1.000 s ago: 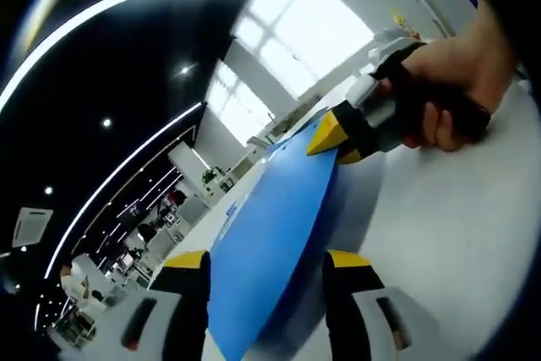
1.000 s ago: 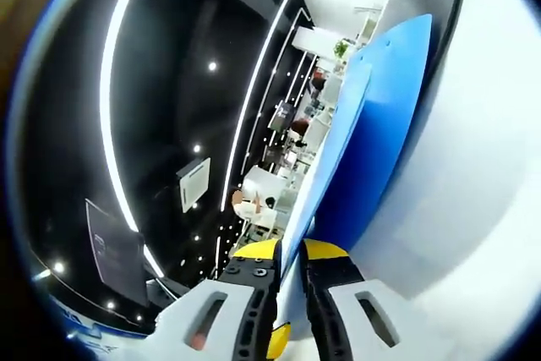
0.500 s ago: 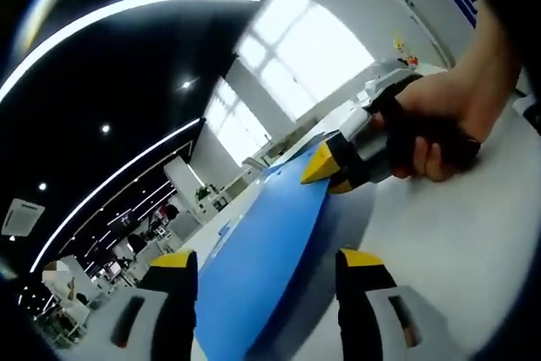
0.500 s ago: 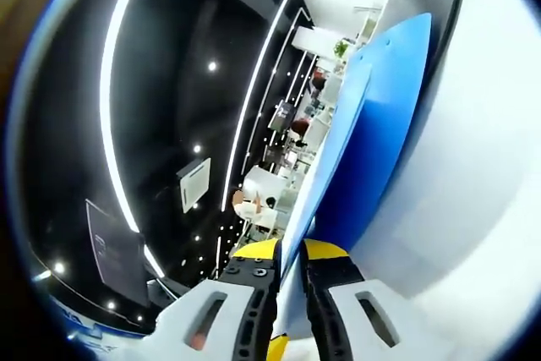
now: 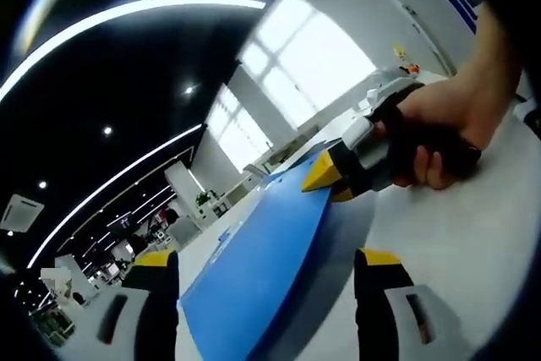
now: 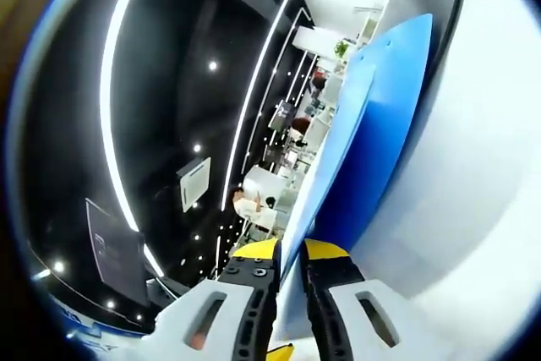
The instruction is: Organize the scattered folders on the table and sort them into different groups
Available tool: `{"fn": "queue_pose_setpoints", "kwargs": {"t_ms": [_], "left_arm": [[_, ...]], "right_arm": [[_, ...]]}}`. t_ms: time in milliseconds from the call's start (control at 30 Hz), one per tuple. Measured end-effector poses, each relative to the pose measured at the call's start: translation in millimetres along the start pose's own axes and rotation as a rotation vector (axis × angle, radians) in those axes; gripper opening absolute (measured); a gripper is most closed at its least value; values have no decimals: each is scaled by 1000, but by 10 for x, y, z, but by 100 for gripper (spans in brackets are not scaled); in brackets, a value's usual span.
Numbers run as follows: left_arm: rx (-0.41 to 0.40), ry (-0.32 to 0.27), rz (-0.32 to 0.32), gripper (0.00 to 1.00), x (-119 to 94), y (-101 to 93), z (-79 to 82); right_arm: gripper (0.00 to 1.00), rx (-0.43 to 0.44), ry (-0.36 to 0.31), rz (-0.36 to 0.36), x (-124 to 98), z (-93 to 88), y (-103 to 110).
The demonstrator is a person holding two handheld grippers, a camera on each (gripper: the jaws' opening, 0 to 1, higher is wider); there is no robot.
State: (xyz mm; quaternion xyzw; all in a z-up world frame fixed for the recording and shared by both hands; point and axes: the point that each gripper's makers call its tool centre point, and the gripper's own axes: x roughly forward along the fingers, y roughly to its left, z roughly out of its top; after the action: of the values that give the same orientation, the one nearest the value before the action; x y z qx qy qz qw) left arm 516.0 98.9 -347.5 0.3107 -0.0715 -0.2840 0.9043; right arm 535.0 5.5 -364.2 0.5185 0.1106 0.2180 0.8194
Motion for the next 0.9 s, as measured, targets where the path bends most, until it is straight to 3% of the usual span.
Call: {"fn": "queue_pose_setpoints", "kwargs": {"t_ms": [367,900], "left_arm": [[-46,12,15,99,8,32,-37],[-167,-21,23,99,-20,93,-8]], "right_arm": [[11,-5,1,0,1,-4,0],[12,-16,5,4,-5,-12,10]]}}
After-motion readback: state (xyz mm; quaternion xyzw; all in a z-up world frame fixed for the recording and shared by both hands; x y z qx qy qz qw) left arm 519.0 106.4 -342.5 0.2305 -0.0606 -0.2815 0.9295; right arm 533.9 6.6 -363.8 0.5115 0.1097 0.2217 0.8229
